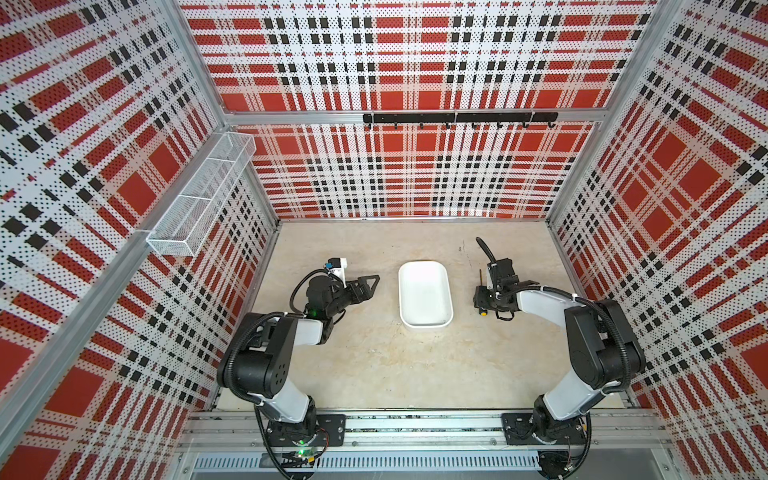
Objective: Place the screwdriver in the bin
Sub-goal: 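Lower the right gripper and close it on the screwdriver handle, then lift the screwdriver with the right gripper and carry it over the white bin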
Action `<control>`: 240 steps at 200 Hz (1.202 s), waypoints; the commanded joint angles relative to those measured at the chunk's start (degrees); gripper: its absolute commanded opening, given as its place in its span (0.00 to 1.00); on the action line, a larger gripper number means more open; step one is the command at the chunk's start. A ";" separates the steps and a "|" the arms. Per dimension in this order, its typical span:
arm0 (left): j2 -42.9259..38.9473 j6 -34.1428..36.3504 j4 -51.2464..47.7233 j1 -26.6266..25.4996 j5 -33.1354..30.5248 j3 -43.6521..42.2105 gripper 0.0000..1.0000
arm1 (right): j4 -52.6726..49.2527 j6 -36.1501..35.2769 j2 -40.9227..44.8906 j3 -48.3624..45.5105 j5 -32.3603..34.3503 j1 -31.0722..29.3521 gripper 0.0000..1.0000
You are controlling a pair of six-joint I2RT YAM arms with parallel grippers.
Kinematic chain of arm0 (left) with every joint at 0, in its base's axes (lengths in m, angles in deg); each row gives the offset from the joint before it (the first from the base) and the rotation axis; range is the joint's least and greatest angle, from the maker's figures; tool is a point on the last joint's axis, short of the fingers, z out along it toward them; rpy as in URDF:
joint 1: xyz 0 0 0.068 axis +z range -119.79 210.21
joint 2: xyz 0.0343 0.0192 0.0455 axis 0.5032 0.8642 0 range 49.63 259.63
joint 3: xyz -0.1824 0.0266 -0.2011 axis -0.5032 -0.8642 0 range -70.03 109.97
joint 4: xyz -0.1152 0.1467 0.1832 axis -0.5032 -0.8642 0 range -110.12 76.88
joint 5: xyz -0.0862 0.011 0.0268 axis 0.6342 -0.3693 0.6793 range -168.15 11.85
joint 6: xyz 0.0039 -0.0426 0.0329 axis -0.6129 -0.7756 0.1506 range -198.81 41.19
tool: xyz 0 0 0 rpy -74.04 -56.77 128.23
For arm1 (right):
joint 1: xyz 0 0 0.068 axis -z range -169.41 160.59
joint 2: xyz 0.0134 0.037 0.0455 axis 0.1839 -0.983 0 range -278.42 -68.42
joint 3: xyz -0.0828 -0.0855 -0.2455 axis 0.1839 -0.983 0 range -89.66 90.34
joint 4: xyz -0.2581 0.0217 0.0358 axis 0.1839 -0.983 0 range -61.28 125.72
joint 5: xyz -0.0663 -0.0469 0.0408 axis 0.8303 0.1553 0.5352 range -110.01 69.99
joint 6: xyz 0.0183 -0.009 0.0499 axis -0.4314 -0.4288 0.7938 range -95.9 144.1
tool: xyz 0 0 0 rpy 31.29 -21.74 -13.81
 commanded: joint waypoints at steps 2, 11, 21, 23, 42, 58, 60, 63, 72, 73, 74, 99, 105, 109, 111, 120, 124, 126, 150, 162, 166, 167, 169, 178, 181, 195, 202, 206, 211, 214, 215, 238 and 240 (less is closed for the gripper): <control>0.61 1.03 -0.97 -0.32 0.06 -0.05 0.98 | -1.90 0.38 -1.33 1.42 1.51 -0.48 0.54; 0.58 1.12 -1.19 -0.36 0.04 0.03 0.98 | -1.96 0.28 -1.60 1.49 1.61 -0.45 0.53; 0.45 1.30 -1.51 -0.41 -0.04 0.04 0.98 | -2.14 0.30 -1.87 1.61 1.74 -0.40 0.52; 0.44 1.37 -1.52 -0.41 -0.09 0.03 0.98 | -2.18 0.28 -1.94 1.62 1.78 -0.48 0.51; 0.36 1.82 -2.31 -0.41 -0.31 0.31 0.98 | -2.19 0.25 -2.51 1.63 1.87 -0.57 0.50; 0.41 2.05 -2.71 -0.57 -0.37 0.47 0.98 | -2.19 0.38 -2.80 1.48 1.88 -0.57 0.46; 0.43 2.08 -2.80 -0.58 -0.39 0.49 0.98 | -2.19 0.32 -2.84 1.46 1.88 -0.57 0.46; 0.36 2.09 -2.78 -0.58 -0.40 0.47 0.98 | -2.14 0.29 -2.84 1.48 1.92 -0.56 0.45; 0.35 2.09 -2.79 -0.69 -0.43 0.47 0.98 | -2.19 0.29 -2.94 1.53 1.85 -0.65 0.39; 0.35 2.09 -2.77 -0.68 -0.46 0.47 0.98 | -2.23 0.30 -2.98 1.49 1.82 -0.65 0.39; 0.35 2.05 -2.76 -0.67 -0.47 0.47 0.98 | -2.25 0.25 -3.00 1.51 1.80 -0.65 0.38; 0.46 2.09 -2.88 -0.76 -0.48 0.56 0.98 | -2.63 -0.06 -3.45 1.88 1.18 -0.62 0.22; 0.43 2.09 -2.85 -0.76 -0.48 0.58 0.98 | -2.78 -0.17 -3.55 2.03 0.88 -0.63 0.17; 0.45 2.17 -2.89 -0.76 -0.42 0.59 0.98 | -2.80 -0.25 -3.69 2.11 0.75 -0.61 0.14; 0.44 2.22 -2.92 -0.76 -0.45 0.61 0.98 | -2.80 -0.30 -3.72 2.14 0.69 -0.64 0.12; 0.22 2.43 -3.07 -0.85 -0.48 0.56 0.98 | -2.80 -0.48 -3.81 2.10 0.47 -0.65 0.07; 0.17 2.52 -3.16 -0.91 -0.57 0.56 0.98 | -2.80 -0.41 -3.88 2.12 0.47 -0.66 0.04; 0.15 2.55 -3.23 -0.93 -0.61 0.65 0.98 | -2.87 -0.51 -3.90 2.14 0.47 -0.59 0.03; -0.33 3.12 -4.25 -0.94 -0.66 0.82 0.98 | -3.24 -0.63 -3.11 2.59 -0.11 -0.55 0.00; -0.48 3.34 -4.58 -0.93 -0.51 0.97 0.98 | -3.32 -0.75 -1.68 2.81 -1.44 -0.63 0.00; -0.58 3.36 -4.70 -0.97 -0.44 1.04 0.98 | -3.41 -0.76 -1.08 2.92 -1.96 -0.60 0.00; -0.60 3.39 -4.73 -1.04 -0.42 1.02 0.98 | -3.41 -0.76 -0.95 2.98 -2.11 -0.63 0.00; -0.62 3.41 -4.83 -1.00 -0.36 1.07 0.98 | -3.46 -0.75 -0.64 3.02 -2.39 -0.65 0.00; -0.73 3.49 -4.94 -0.96 -0.24 1.17 0.98 | -3.66 -0.74 0.91 3.36 -3.63 -0.64 0.00; -0.74 3.50 -5.06 -0.97 -0.22 1.24 0.98 | -3.77 -0.57 1.34 3.50 -4.04 -0.64 0.00; -1.12 3.65 -5.38 -1.02 -0.35 1.46 0.98 | -3.95 -0.09 4.31 3.92 -5.75 -0.72 0.00; -1.30 3.73 -5.62 -1.02 -0.47 1.44 0.98 | -3.87 0.14 5.99 4.04 -6.47 -0.97 0.00; -1.42 3.76 -5.70 -1.02 -0.48 1.44 0.98 | -3.86 0.29 6.96 4.20 -6.70 -1.19 0.00; -1.59 3.85 -5.84 -0.98 -0.47 1.57 0.98 | -3.92 0.46 8.01 4.46 -6.98 -1.48 0.00; -1.73 3.87 -5.97 -1.06 -0.44 1.53 0.98 | -4.09 0.54 8.55 4.58 -7.08 -1.70 0.00; -1.70 3.91 -5.98 -1.04 -0.51 1.53 0.98 | -4.15 0.60 8.83 4.69 -7.08 -1.80 0.00; -2.35 4.36 -6.93 -1.11 -0.72 1.86 0.98 | -5.75 1.46 12.42 6.96 -7.54 -4.35 0.00; -2.37 4.35 -7.04 -1.11 -0.74 1.87 0.98 | -5.83 1.58 12.64 7.18 -7.60 -4.66 0.00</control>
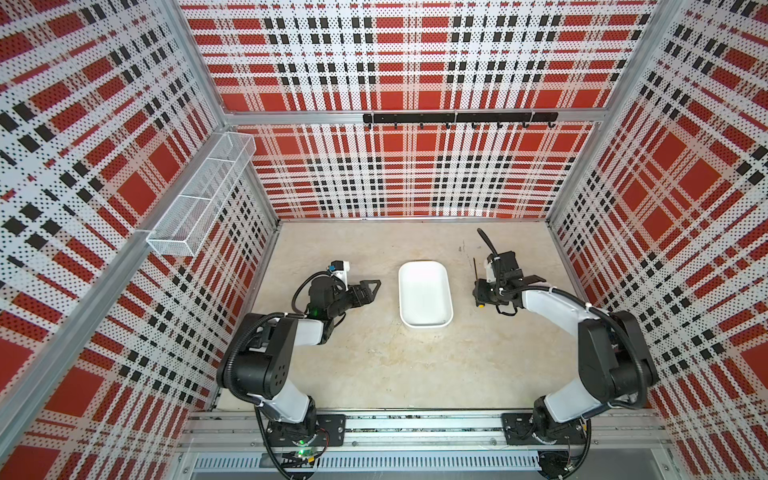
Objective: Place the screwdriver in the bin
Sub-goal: 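Lift the screwdriver with the right gripper and carry it over the white bin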
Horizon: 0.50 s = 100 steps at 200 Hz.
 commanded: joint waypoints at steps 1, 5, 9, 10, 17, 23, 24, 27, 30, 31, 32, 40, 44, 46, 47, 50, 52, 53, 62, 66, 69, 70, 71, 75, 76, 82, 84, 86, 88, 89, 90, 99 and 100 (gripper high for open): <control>-1.81 1.52 -1.28 -0.50 -0.33 1.77 0.98 | -0.91 1.49 4.48 3.39 -2.23 -2.84 0.00; -1.85 1.57 -1.33 -0.50 -0.29 1.84 0.98 | -1.10 1.82 4.86 3.89 -2.32 -3.65 0.00; -1.99 1.77 -1.38 -0.57 -0.16 1.75 0.98 | -1.47 2.14 5.07 4.50 -2.13 -4.36 0.00; -2.01 1.78 -1.42 -0.58 -0.11 1.73 0.98 | -1.51 2.22 5.10 4.67 -2.10 -4.60 0.00; -2.16 1.96 -1.49 -0.66 0.34 1.68 0.98 | -1.80 2.93 5.43 5.60 -1.37 -6.31 0.00; -2.33 2.20 -1.58 -0.78 0.50 1.64 0.98 | -1.90 3.28 5.61 6.40 -0.91 -7.80 0.00; -2.40 2.22 -1.56 -0.77 0.52 1.59 0.98 | -1.90 3.36 5.63 6.58 -0.87 -7.99 0.00; -2.38 2.30 -1.62 -0.83 0.54 1.58 0.98 | -1.86 3.65 5.65 6.97 -0.73 -8.67 0.00; -2.46 2.43 -1.74 -0.85 0.48 1.56 0.98 | -1.90 4.05 5.65 7.33 -0.34 -9.39 0.00; -2.51 2.42 -1.78 -0.85 0.47 1.60 0.98 | -1.90 4.23 5.66 7.40 -0.19 -9.62 0.00; -2.53 2.46 -1.79 -0.89 0.46 1.57 0.98 | -1.82 4.41 5.66 7.57 -0.03 -9.82 0.00; -2.64 2.81 -2.19 -0.93 0.22 1.60 0.98 | -1.65 6.80 5.53 8.49 1.17 -11.41 0.00; -2.67 2.93 -2.54 -0.94 0.06 1.68 0.98 | -1.56 8.01 5.24 8.97 1.54 -12.18 0.00; -2.65 3.01 -2.59 -0.94 -0.01 1.76 0.98 | -1.56 8.45 5.11 9.29 1.67 -12.46 0.00; -2.65 3.02 -2.64 -0.94 0.00 1.78 0.98 | -1.56 8.67 4.99 9.48 1.74 -12.60 0.00; -2.66 3.11 -2.85 -0.94 -0.14 1.85 0.98 | -1.59 9.39 4.69 9.90 1.92 -13.12 0.00; -2.65 3.18 -2.93 -0.94 -0.15 1.89 0.98 | -1.50 9.74 4.49 10.16 2.01 -13.42 0.00; -2.65 3.19 -2.99 -0.94 -0.15 1.94 0.98 | -1.53 9.93 4.37 10.31 2.08 -13.61 0.00; -2.56 3.37 -3.30 -0.94 -0.12 2.15 0.98 | -2.05 11.55 3.12 11.86 3.19 -15.20 0.00; -2.56 3.45 -3.46 -0.89 -0.07 2.24 0.98 | -2.66 12.60 2.57 12.62 3.98 -15.89 0.00; -2.49 3.53 -3.57 -0.92 -0.07 2.34 0.98 | -3.36 13.52 1.93 13.25 4.59 -16.32 0.00; -2.52 3.55 -3.57 -0.89 -0.07 2.34 0.98 | -3.60 13.84 1.73 13.48 4.82 -16.47 0.00; -2.54 3.55 -3.61 -0.91 -0.07 2.34 0.98 | -3.72 14.18 1.63 13.68 5.03 -16.63 0.00; -2.49 3.59 -3.66 -0.94 -0.07 2.42 0.98 | -4.67 15.40 0.71 14.47 5.60 -17.05 0.00; -2.48 3.62 -3.70 -0.94 -0.07 2.42 0.98 | -4.78 15.62 0.54 14.75 5.72 -17.14 0.00; -2.52 3.69 -3.74 -0.94 -0.06 2.43 0.98 | -6.28 16.42 -0.79 16.19 5.91 -17.66 0.00; -2.48 3.68 -3.74 -1.03 -0.05 2.43 0.98 | -6.71 16.64 -1.16 16.66 5.93 -17.82 0.00; -2.54 3.72 -3.75 -0.96 -0.06 2.43 0.98 | -7.02 16.85 -1.59 17.04 6.04 -18.04 0.00; -2.53 3.71 -3.75 -0.94 -0.07 2.43 0.98 | -7.27 17.01 -2.02 17.35 6.14 -18.18 0.00; -2.50 3.72 -3.75 -0.94 -0.07 2.43 0.98 | -7.36 17.04 -2.27 17.47 6.17 -18.28 0.00; -2.53 3.73 -3.75 -0.94 -0.11 2.43 0.98 | -7.44 17.10 -2.53 17.52 6.18 -18.37 0.00; -2.48 3.72 -3.82 -0.94 -0.22 2.34 0.98 | -9.08 18.07 -4.26 19.03 7.42 -19.39 0.00; -2.47 3.73 -3.87 -0.94 -0.23 2.34 0.98 | -9.27 18.27 -4.44 19.18 7.60 -19.46 0.00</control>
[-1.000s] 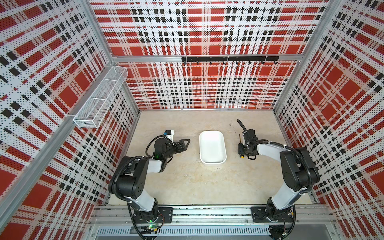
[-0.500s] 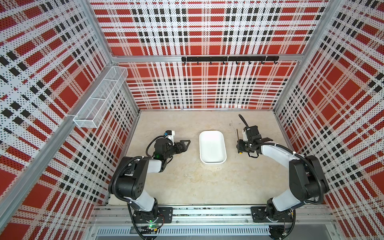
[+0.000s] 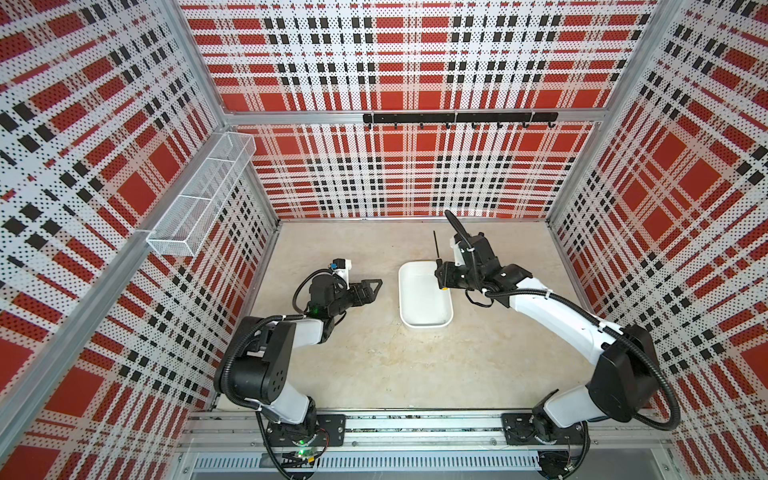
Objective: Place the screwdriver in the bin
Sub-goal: 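Lift the screwdriver with the right gripper and carry it over the white bin, then lower the held screwdriver into the white bin with the right gripper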
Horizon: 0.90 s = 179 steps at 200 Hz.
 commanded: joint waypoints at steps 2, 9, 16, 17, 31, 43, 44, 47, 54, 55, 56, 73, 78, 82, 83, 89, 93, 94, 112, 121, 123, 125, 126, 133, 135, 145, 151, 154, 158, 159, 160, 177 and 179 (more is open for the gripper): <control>-0.98 1.37 -1.07 -0.39 -0.18 1.29 0.98 | -5.75 6.42 -4.54 3.65 4.68 -2.02 0.00; -1.08 1.48 -1.10 -0.39 -0.17 1.30 0.98 | -6.60 7.47 -5.59 4.34 5.61 -2.66 0.00; -1.13 1.48 -1.19 -0.44 -0.16 1.29 0.98 | -7.21 8.70 -6.57 4.70 5.99 -3.19 0.00; -1.13 1.48 -1.21 -0.37 -0.20 1.25 0.98 | -7.29 8.92 -6.69 4.77 5.99 -3.23 0.00; -1.41 1.87 -1.57 -0.39 -0.44 1.20 0.98 | -8.16 11.81 -8.12 4.92 5.54 -3.91 0.00; -1.68 2.15 -1.96 -0.39 -0.75 1.29 0.98 | -8.27 13.35 -9.11 4.78 5.01 -4.59 0.00; -1.67 2.17 -1.99 -0.39 -0.76 1.29 0.98 | -8.31 13.48 -9.19 4.76 5.02 -4.63 0.00; -1.73 2.19 -2.09 -0.39 -0.75 1.29 0.98 | -8.34 13.85 -9.44 4.81 4.95 -4.79 0.00; -1.67 2.46 -2.34 -0.39 -0.77 1.43 0.98 | -8.68 14.52 -9.99 4.89 4.98 -5.34 0.00; -1.66 2.50 -2.40 -0.39 -0.77 1.41 0.98 | -8.78 14.59 -10.07 4.95 5.01 -5.45 0.00; -1.66 2.56 -2.48 -0.39 -0.77 1.44 0.98 | -8.82 14.72 -10.15 4.98 5.02 -5.50 0.00; -1.61 3.05 -3.15 -0.39 -0.93 1.70 0.98 | -9.31 15.53 -11.42 5.17 5.80 -6.54 0.00; -1.65 3.14 -3.32 -0.39 -0.95 1.75 0.98 | -9.32 15.72 -11.77 5.18 5.69 -6.75 0.00; -1.58 3.22 -3.45 -0.39 -0.90 1.81 0.98 | -9.32 15.98 -12.08 5.10 5.50 -6.86 0.00; -1.62 3.28 -3.48 -0.39 -0.92 1.81 0.98 | -9.36 16.07 -12.12 5.10 5.44 -6.91 0.00; -1.72 3.48 -3.60 -0.39 -1.04 1.77 0.98 | -9.16 16.24 -12.52 4.92 5.18 -7.03 0.00; -1.72 3.55 -3.62 -0.39 -1.12 1.76 0.98 | -9.14 16.33 -12.66 4.92 5.12 -7.17 0.00; -1.78 3.57 -3.70 -0.39 -1.12 1.79 0.98 | -9.14 16.38 -12.68 4.92 5.12 -7.19 0.00; -1.84 3.92 -3.85 -0.34 -1.54 1.64 0.98 | -9.26 16.45 -13.68 4.82 5.29 -7.49 0.00; -1.77 4.03 -3.93 -0.37 -1.71 1.60 0.98 | -9.39 16.41 -14.11 4.83 5.19 -7.66 0.00; -1.76 4.03 -3.95 -0.39 -1.67 1.59 0.98 | -9.42 16.36 -14.28 4.89 5.20 -7.59 0.00; -1.75 4.03 -3.96 -0.35 -1.72 1.56 0.98 | -9.51 16.37 -14.39 4.89 5.14 -7.58 0.00; -1.75 4.03 -3.96 -0.28 -1.73 1.60 0.98 | -9.54 16.35 -14.42 4.86 5.13 -7.57 0.00; -1.69 3.99 -4.04 -0.34 -1.73 1.61 0.98 | -9.70 16.25 -14.82 5.00 5.24 -7.58 0.00; -1.67 4.02 -4.04 -0.33 -1.69 1.61 0.98 | -9.80 16.19 -14.87 4.96 5.28 -7.58 0.00; -1.63 4.01 -4.05 -0.43 -1.65 1.60 0.98 | -9.81 16.17 -15.36 5.00 5.38 -7.61 0.00; -1.59 3.98 -4.06 -0.39 -1.69 1.65 0.98 | -9.88 16.17 -15.61 5.07 5.46 -7.62 0.00; -1.60 3.98 -4.05 -0.39 -1.61 1.64 0.98 | -9.87 16.17 -15.79 5.09 5.47 -7.61 0.00; -1.53 4.03 -4.05 -0.38 -1.64 1.64 0.98 | -9.87 16.16 -15.93 5.22 5.47 -7.57 0.00; -1.56 4.03 -4.05 -0.39 -1.65 1.64 0.98 | -9.90 16.16 -16.03 5.20 5.47 -7.57 0.00; -1.57 4.03 -4.05 -0.39 -1.65 1.64 0.98 | -9.96 16.16 -16.12 5.19 5.47 -7.62 0.00; -1.49 4.03 -4.05 -0.39 -1.73 1.73 0.98 | -10.11 15.92 -17.03 5.48 5.86 -7.61 0.00; -1.51 3.99 -4.13 -0.39 -1.67 1.77 0.98 | -10.15 15.91 -17.16 5.52 5.90 -7.58 0.00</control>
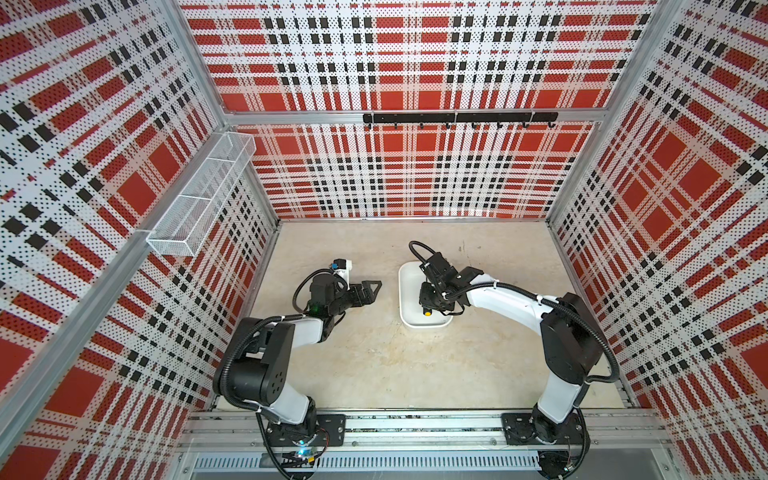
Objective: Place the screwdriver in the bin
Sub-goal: 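Lower the held screwdriver into the white bin with the right gripper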
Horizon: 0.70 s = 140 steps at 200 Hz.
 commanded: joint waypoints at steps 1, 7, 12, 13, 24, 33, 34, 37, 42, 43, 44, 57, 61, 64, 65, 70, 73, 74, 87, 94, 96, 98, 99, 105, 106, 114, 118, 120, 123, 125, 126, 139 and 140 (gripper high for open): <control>-0.87 1.19 -0.31 -0.39 -0.41 1.01 0.98 | -1.14 0.87 -1.69 1.59 1.60 -0.21 0.00; -0.78 1.20 -0.31 -0.34 -0.40 1.05 0.98 | -1.12 0.78 -2.10 1.68 1.60 -0.25 0.00; -0.83 1.21 -0.39 -0.39 -0.45 1.09 0.98 | -1.27 0.71 -2.40 1.89 1.60 -0.21 0.00; -0.80 1.21 -0.40 -0.39 -0.45 1.08 0.98 | -1.33 0.70 -2.51 1.92 1.60 -0.25 0.00; -0.69 1.21 -0.48 -0.39 -0.36 1.16 0.98 | -1.55 0.49 -3.27 2.36 1.74 -0.26 0.00; -0.61 1.21 -0.48 -0.39 -0.25 1.16 0.98 | -1.81 0.25 -4.02 2.71 1.91 -0.21 0.00; -0.64 1.21 -0.48 -0.39 -0.26 1.16 0.98 | -1.86 0.21 -4.07 2.77 1.93 -0.25 0.00; -0.54 1.20 -0.50 -0.36 -0.27 1.21 0.98 | -1.90 0.12 -4.26 2.89 2.02 -0.26 0.00; -0.50 1.21 -0.49 -0.39 -0.27 1.16 0.98 | -1.91 0.14 -4.58 3.04 2.12 -0.21 0.00; -0.50 1.17 -0.48 -0.39 -0.27 1.16 0.98 | -1.91 0.10 -4.61 3.07 2.12 -0.25 0.00; -0.50 1.19 -0.53 -0.39 -0.23 1.16 0.98 | -1.91 0.13 -4.63 3.08 2.17 -0.23 0.00; -0.50 1.21 -0.48 -0.36 -0.26 1.16 0.98 | -1.82 -0.04 -5.22 3.26 2.30 -0.22 0.00; -0.55 1.21 -0.48 -0.33 -0.35 1.18 0.98 | -1.90 -0.14 -5.34 3.39 2.30 -0.23 0.00; -0.55 1.20 -0.51 -0.34 -0.34 1.16 0.98 | -1.91 -0.19 -5.42 3.48 2.38 -0.23 0.00; -0.53 1.16 -0.50 -0.32 -0.35 1.16 0.98 | -1.91 -0.19 -5.47 3.51 2.43 -0.26 0.00; -0.39 1.21 -0.50 -0.34 -0.36 1.16 0.98 | -1.99 -0.23 -5.76 3.61 2.55 -0.25 0.00; -0.41 1.19 -0.49 -0.31 -0.36 1.23 0.98 | -2.16 -0.25 -5.91 3.68 2.71 -0.21 0.00; -0.41 1.20 -0.49 -0.31 -0.36 1.19 0.98 | -2.17 -0.27 -5.89 3.69 2.73 -0.21 0.00; -0.42 1.30 -0.66 -0.30 -0.41 1.35 0.98 | -2.48 -0.41 -6.32 3.87 3.13 -0.25 0.00; -0.33 1.30 -0.79 -0.26 -0.45 1.34 0.98 | -2.50 -0.50 -6.61 3.93 3.26 -0.21 0.00; -0.33 1.34 -0.81 -0.29 -0.45 1.34 0.98 | -2.45 -0.53 -6.72 3.96 3.22 -0.21 0.00; -0.33 1.38 -0.83 -0.30 -0.45 1.34 0.98 | -2.44 -0.54 -6.81 3.97 3.26 -0.25 0.00; -0.33 1.38 -0.83 -0.30 -0.45 1.38 0.98 | -2.44 -0.59 -6.87 3.97 3.27 -0.27 0.00; -0.22 1.41 -1.04 -0.30 -0.40 1.51 0.98 | -2.52 -0.63 -7.08 4.10 3.27 -0.21 0.00; -0.19 1.44 -1.07 -0.30 -0.38 1.55 0.98 | -2.52 -0.63 -7.14 4.12 3.27 -0.25 0.00; -0.16 1.54 -1.31 -0.30 -0.34 1.68 0.98 | -2.49 -0.71 -7.53 4.18 3.12 -0.26 0.00; -0.07 1.52 -1.43 -0.30 -0.27 1.77 0.98 | -2.41 -0.78 -7.69 4.23 3.10 -0.21 0.00; -0.11 1.55 -1.40 -0.30 -0.25 1.77 0.98 | -2.36 -0.76 -7.82 4.23 3.05 -0.25 0.00; 0.01 1.54 -1.51 -0.30 -0.27 1.82 0.98 | -2.43 -0.88 -7.98 4.30 3.01 -0.26 0.00; -0.05 1.56 -1.53 -0.30 -0.27 1.83 0.98 | -2.30 -0.91 -8.09 4.32 2.97 -0.24 0.00; -0.05 1.60 -1.54 -0.30 -0.27 1.85 0.98 | -2.28 -0.95 -8.13 4.32 2.94 -0.27 0.00; -0.03 1.65 -1.64 -0.28 -0.34 1.86 0.98 | -2.26 -1.28 -8.77 4.54 2.92 -0.21 0.00; 0.00 1.65 -1.68 -0.29 -0.35 1.86 0.98 | -2.26 -1.31 -8.77 4.56 2.92 -0.21 0.00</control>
